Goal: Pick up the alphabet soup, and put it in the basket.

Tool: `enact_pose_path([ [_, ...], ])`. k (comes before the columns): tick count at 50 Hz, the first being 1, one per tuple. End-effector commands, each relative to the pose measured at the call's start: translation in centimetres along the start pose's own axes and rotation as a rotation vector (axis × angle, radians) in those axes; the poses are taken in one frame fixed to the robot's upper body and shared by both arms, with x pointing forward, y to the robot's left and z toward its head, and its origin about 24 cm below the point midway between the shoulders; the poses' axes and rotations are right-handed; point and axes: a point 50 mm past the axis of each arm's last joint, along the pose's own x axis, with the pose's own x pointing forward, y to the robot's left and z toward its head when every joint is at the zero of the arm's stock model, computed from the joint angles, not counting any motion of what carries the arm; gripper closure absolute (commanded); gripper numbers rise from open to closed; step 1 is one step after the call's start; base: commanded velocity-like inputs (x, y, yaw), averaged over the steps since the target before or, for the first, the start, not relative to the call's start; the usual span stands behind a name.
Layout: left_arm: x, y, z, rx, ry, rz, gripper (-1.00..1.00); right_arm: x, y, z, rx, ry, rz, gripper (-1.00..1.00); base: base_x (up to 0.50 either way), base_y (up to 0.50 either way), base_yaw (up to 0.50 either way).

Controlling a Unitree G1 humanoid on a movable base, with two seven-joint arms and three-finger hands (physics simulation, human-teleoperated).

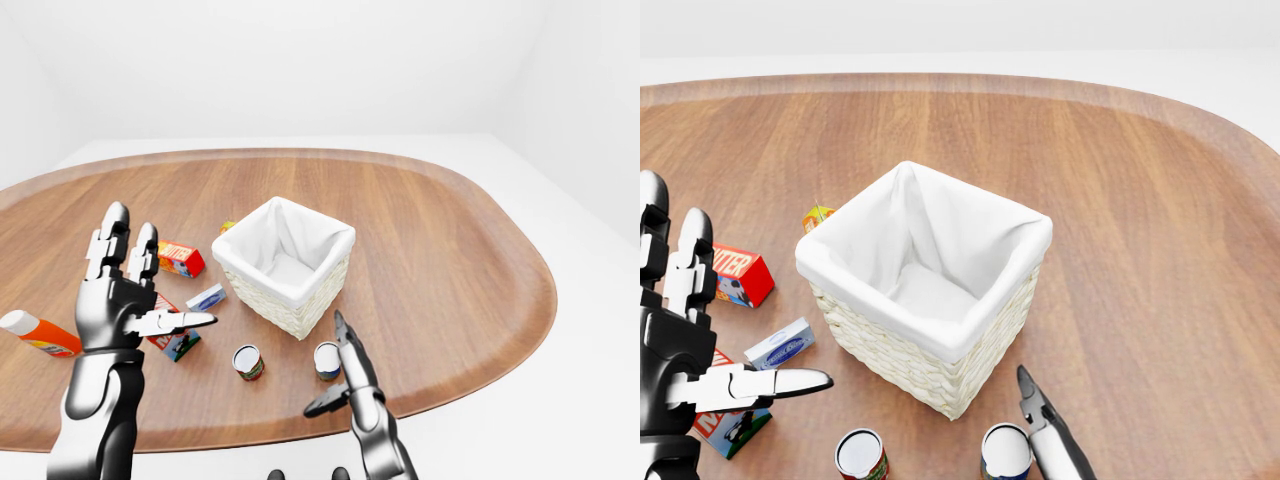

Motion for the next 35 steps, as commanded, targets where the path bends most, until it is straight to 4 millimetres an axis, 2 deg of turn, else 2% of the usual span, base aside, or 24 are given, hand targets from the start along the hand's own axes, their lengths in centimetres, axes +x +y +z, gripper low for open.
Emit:
enact_pose_path([
  [1,0.0,0.0,-0.1,0.0,0.003,-0.001,-1.0,0.5,0.2,-0.5,-0.007,0.017,0.012,-1.0,0.0,0.0,0.0],
  [35,0.0,-0.1,-0.2,0.0,0.007,-0.002,-1.0,1.3,0.7,-1.5,-0.003,0.058,0.051,-1.0,0.0,0.0,0.0],
])
